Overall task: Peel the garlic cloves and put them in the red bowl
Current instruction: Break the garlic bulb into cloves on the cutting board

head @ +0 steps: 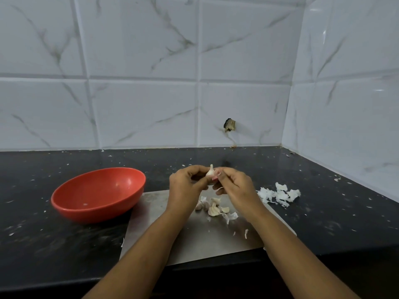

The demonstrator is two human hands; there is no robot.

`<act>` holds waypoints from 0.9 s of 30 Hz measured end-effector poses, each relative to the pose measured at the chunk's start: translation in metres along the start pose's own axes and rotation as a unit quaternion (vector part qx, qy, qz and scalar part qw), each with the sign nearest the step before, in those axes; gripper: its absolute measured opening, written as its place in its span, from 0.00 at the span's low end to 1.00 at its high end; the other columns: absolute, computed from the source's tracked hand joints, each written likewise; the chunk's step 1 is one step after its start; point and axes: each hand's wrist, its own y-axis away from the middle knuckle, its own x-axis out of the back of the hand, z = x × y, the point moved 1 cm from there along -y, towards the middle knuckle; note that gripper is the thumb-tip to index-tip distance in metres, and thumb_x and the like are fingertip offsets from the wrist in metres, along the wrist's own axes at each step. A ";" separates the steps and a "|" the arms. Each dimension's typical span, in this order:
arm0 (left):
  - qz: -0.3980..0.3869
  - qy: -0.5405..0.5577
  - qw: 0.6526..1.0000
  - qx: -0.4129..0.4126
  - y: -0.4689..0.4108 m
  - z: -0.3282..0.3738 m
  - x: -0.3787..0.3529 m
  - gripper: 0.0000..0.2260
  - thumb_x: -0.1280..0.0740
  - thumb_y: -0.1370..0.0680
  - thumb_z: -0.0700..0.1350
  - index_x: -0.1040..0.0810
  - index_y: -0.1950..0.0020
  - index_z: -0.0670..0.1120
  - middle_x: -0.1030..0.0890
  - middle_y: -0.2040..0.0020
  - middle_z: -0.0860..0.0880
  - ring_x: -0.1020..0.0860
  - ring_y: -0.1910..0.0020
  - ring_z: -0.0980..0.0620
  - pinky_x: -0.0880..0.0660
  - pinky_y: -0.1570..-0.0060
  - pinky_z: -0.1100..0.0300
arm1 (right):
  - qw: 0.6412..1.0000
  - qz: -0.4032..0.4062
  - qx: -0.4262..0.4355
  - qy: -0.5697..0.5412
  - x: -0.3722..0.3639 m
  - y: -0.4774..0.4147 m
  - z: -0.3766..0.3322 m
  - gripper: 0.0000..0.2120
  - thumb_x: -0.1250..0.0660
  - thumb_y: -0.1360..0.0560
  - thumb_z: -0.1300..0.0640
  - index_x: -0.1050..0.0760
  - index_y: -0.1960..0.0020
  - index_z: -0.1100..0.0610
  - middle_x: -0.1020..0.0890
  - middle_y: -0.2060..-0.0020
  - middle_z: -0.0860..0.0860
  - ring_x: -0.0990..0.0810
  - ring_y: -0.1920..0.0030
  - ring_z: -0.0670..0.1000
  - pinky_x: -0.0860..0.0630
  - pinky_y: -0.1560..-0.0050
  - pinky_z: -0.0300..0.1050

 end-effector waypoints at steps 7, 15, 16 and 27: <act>-0.005 -0.042 0.999 -0.014 0.000 0.000 0.001 0.07 0.24 0.31 0.45 0.15 0.55 0.46 0.18 0.65 0.56 0.20 0.66 0.61 0.24 0.63 0.69 | 0.997 -0.076 -0.003 0.026 0.007 0.001 0.000 0.12 0.43 0.18 0.64 0.23 0.43 0.56 0.17 0.55 0.57 0.17 0.57 0.51 0.18 0.53 0.47; -0.037 -0.054 0.998 -0.024 0.001 0.001 0.000 0.07 0.25 0.30 0.43 0.15 0.53 0.46 0.18 0.64 0.59 0.20 0.64 0.62 0.24 0.61 0.70 | 0.994 -0.101 -0.028 0.017 0.012 0.003 0.000 0.12 0.45 0.18 0.65 0.24 0.43 0.57 0.18 0.54 0.59 0.17 0.59 0.47 0.19 0.56 0.41; -0.044 -0.051 0.997 -0.023 0.001 0.001 -0.001 0.07 0.25 0.30 0.42 0.15 0.53 0.45 0.18 0.63 0.58 0.19 0.63 0.62 0.24 0.61 0.70 | 0.994 -0.106 -0.036 0.004 0.013 0.003 0.000 0.12 0.45 0.18 0.65 0.24 0.43 0.59 0.18 0.54 0.60 0.18 0.59 0.47 0.19 0.57 0.40; -0.067 -0.046 0.996 -0.045 0.002 0.003 -0.004 0.06 0.26 0.28 0.41 0.15 0.52 0.44 0.15 0.61 0.51 0.17 0.62 0.57 0.19 0.57 0.59 | 0.987 -0.110 -0.086 -0.079 0.016 0.004 0.001 0.13 0.47 0.19 0.67 0.24 0.45 0.63 0.22 0.64 0.53 0.23 0.65 0.45 0.25 0.63 0.39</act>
